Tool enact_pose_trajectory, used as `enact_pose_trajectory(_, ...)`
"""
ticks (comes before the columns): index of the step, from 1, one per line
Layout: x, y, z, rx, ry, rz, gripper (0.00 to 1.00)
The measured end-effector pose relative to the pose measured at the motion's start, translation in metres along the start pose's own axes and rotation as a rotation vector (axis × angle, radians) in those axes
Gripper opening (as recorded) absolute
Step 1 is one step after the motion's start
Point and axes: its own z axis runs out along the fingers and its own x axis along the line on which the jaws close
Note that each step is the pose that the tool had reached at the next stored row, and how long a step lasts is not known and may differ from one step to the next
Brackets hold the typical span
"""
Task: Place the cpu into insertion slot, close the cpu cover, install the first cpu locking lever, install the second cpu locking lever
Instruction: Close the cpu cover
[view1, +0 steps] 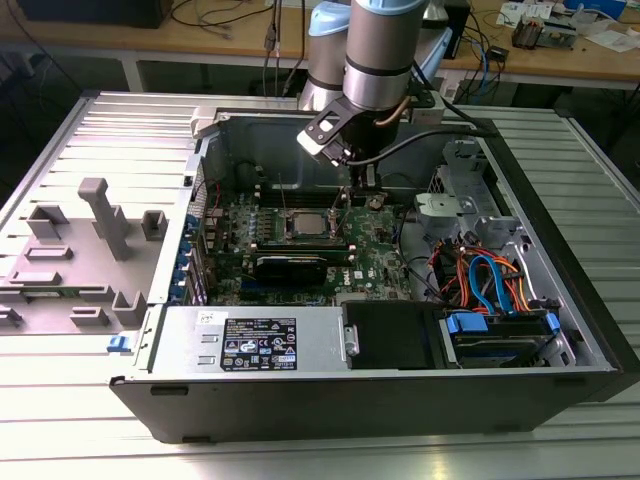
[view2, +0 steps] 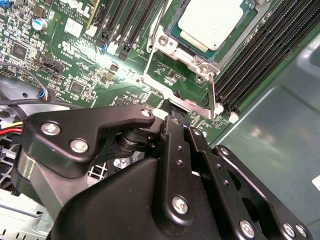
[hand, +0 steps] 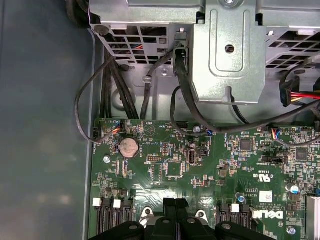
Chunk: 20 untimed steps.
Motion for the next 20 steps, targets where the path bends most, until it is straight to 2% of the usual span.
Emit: enact_pose_trajectory(20, 0.0002, -0.0055, -0.0001, 0.0, 0.0, 0.0, 0.11)
